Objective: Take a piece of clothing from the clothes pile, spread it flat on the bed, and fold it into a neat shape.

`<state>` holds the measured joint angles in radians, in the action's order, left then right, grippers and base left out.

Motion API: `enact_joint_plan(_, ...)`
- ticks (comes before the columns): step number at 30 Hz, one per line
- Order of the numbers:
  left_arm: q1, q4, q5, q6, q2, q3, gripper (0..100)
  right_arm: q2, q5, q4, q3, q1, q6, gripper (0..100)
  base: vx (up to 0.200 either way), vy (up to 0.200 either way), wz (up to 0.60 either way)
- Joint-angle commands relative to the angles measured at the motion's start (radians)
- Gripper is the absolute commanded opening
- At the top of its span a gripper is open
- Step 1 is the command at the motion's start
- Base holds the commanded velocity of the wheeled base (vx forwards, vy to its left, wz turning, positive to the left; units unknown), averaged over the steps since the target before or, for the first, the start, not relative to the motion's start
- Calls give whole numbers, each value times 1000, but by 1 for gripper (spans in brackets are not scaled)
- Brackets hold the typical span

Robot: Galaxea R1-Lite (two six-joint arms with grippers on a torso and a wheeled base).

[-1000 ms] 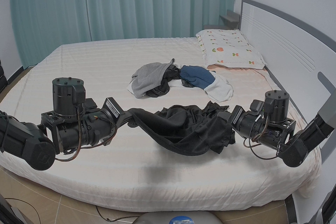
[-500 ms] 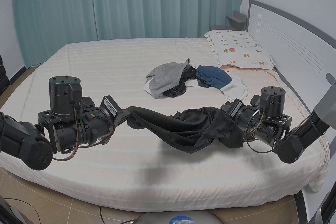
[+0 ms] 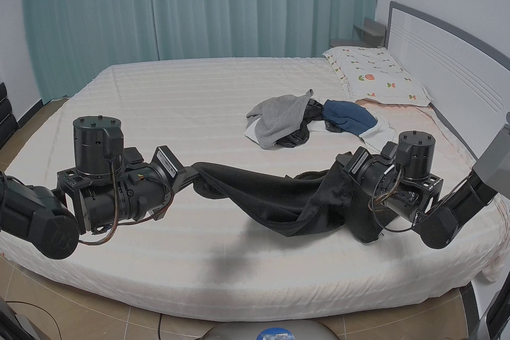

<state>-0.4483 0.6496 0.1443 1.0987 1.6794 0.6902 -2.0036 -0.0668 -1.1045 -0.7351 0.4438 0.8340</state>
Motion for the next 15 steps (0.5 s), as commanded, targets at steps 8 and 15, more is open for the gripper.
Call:
enact_joint_plan(8, -1, 2, 1, 1, 0, -5, 0, -1, 4, -32, 3, -19, 0, 0, 0, 200, 0)
enact_joint_plan(15, 3, 2, 1, 1, -3, -6, 0, 13, 4, -32, 5, -11, 0, 0, 0, 200, 0)
